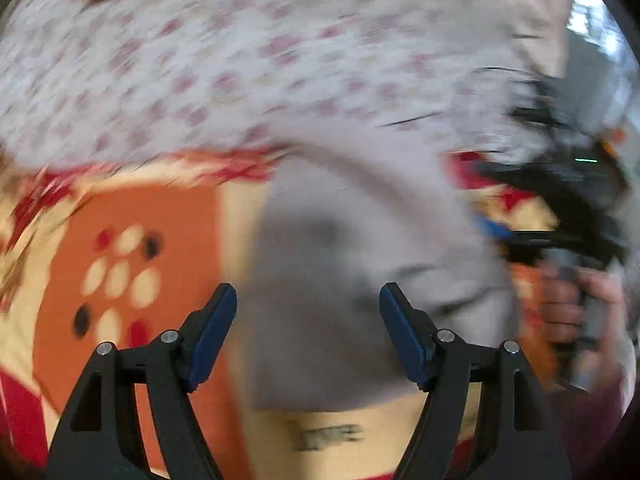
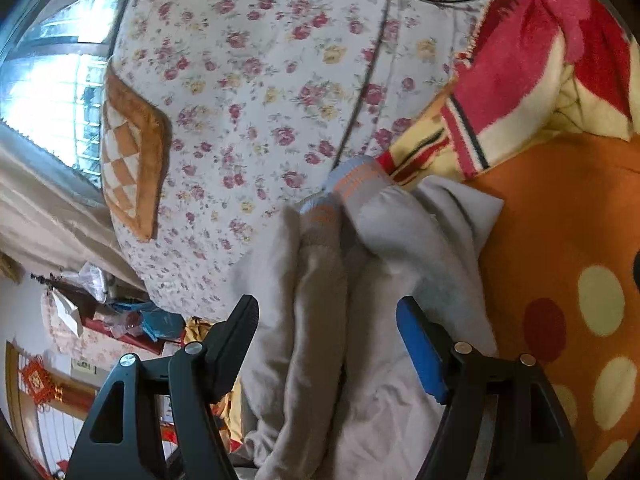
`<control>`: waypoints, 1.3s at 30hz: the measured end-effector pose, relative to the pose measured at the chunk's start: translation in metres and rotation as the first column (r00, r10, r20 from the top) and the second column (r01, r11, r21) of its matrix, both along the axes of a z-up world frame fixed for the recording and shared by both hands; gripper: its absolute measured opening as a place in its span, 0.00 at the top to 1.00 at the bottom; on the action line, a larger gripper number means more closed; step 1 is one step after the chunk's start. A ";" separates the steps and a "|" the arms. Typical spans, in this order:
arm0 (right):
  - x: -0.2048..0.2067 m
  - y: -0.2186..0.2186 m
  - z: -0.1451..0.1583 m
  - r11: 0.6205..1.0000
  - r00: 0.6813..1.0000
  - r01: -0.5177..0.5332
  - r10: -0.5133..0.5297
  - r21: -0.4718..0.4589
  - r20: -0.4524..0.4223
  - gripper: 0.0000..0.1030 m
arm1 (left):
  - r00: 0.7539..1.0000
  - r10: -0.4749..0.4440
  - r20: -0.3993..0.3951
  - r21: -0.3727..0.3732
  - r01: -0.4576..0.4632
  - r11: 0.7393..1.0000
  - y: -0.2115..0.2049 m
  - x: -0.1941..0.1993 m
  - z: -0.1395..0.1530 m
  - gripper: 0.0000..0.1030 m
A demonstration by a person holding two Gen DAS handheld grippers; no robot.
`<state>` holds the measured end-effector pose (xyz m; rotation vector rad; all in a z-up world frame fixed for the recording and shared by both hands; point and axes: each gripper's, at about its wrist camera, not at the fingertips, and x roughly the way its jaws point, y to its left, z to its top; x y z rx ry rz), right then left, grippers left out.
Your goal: Fold large clothes
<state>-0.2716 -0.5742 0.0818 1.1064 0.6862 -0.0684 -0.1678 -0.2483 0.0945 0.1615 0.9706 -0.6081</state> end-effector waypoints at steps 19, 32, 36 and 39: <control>0.046 0.082 0.019 0.866 0.973 -0.231 0.208 -0.444 -0.102 0.88 | 0.994 0.103 -0.032 0.047 -0.101 0.994 0.007 0.015 -0.027 0.28; 0.010 0.018 0.005 0.901 0.980 -0.099 0.015 -0.423 -0.196 0.61 | 1.000 0.030 -0.003 0.037 -0.029 0.999 -0.022 -0.002 -0.031 0.25; -0.012 0.026 0.053 0.839 0.986 -0.043 -0.052 -0.543 -0.160 0.58 | 1.000 0.018 0.002 0.043 -0.018 0.999 -0.025 -0.003 -0.032 0.25; -0.016 0.058 0.070 0.822 0.985 -0.163 0.109 -0.545 -0.130 0.58 | 1.000 0.008 0.015 0.054 -0.009 0.998 -0.028 -0.006 -0.035 0.24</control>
